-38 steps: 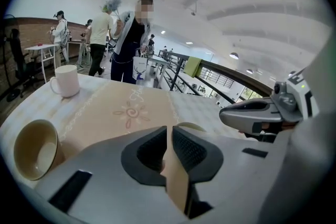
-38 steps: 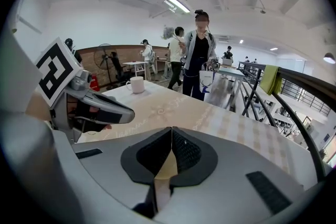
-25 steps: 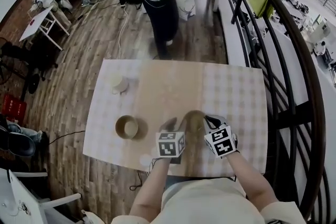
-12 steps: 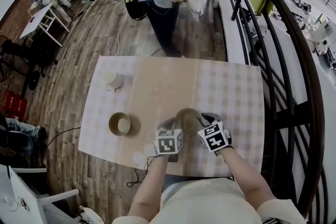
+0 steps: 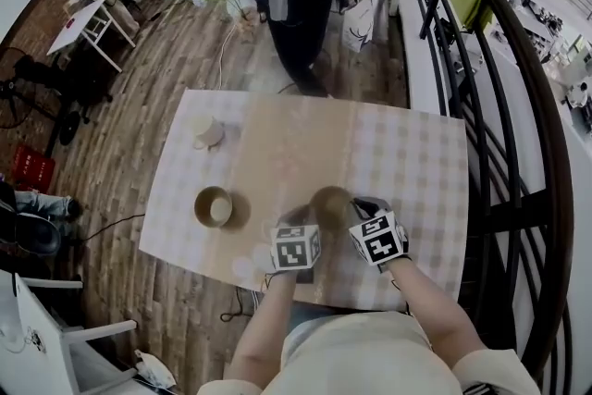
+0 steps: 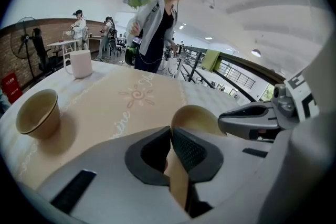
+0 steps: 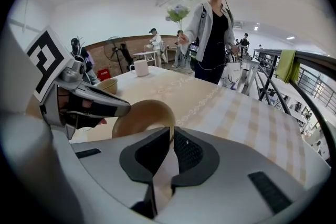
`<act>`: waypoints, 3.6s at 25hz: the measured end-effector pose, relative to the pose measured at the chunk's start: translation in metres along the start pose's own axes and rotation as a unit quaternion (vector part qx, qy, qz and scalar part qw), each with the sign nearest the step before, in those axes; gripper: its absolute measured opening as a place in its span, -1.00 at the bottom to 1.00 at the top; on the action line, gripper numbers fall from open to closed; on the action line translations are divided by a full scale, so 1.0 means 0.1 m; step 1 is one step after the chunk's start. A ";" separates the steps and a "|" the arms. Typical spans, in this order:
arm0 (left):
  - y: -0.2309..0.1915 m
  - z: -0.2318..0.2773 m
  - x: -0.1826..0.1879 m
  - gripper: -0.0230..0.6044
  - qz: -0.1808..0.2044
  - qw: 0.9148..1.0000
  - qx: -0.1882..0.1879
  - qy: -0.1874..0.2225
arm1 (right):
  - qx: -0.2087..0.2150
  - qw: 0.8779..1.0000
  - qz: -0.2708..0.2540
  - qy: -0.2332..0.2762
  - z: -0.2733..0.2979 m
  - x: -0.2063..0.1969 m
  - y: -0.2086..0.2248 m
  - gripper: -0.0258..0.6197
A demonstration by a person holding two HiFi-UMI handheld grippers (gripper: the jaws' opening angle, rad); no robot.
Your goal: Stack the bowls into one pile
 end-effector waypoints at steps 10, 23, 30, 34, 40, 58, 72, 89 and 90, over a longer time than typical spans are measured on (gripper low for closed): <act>-0.24 -0.23 0.16 -0.89 -0.033 0.999 0.014 0.034 | 0.014 0.999 -0.027 0.037 0.02 0.35 -0.20 -0.87; -0.94 -0.72 0.27 -0.89 -0.054 0.997 0.022 0.051 | 0.032 0.996 -0.056 0.057 0.17 0.88 -0.90 -0.87; -1.31 -0.87 0.35 -0.89 -0.053 0.997 0.023 0.054 | 0.036 0.996 -0.055 0.058 0.31 1.09 -1.22 -0.87; -1.50 -0.97 0.40 -0.89 -0.054 0.997 0.024 0.058 | 0.037 0.996 -0.058 0.061 0.37 1.21 -1.40 -0.87; -1.75 -1.09 0.39 -0.89 -0.062 0.996 0.026 0.062 | 0.039 0.995 -0.067 0.063 0.48 1.32 -1.62 -0.87; -2.53 -1.23 0.26 -0.89 -0.061 0.997 0.038 0.040 | 0.050 0.995 -0.080 0.038 0.97 1.46 -2.28 -0.87; -2.76 -1.07 0.14 -0.88 -0.032 0.999 0.038 0.010 | 0.032 0.997 -0.066 0.007 1.25 1.33 -2.41 -0.87; -2.73 -1.06 0.19 -0.55 -0.012 1.000 0.005 0.024 | -0.011 0.999 -0.040 0.031 1.15 1.32 -2.39 -0.87; -2.71 -1.08 0.21 -0.56 -0.009 1.000 0.003 0.028 | -0.014 0.998 -0.037 0.039 1.10 1.34 -2.39 -0.87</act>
Point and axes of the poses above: the fingertips, and each gripper's own axes: z forward along the fingers, y to its right, x out of its top, the point moved 4 cm from there along -z, backward along the fingers, and after that the axes turned 1 degree about -x, right-handed, at the moved point
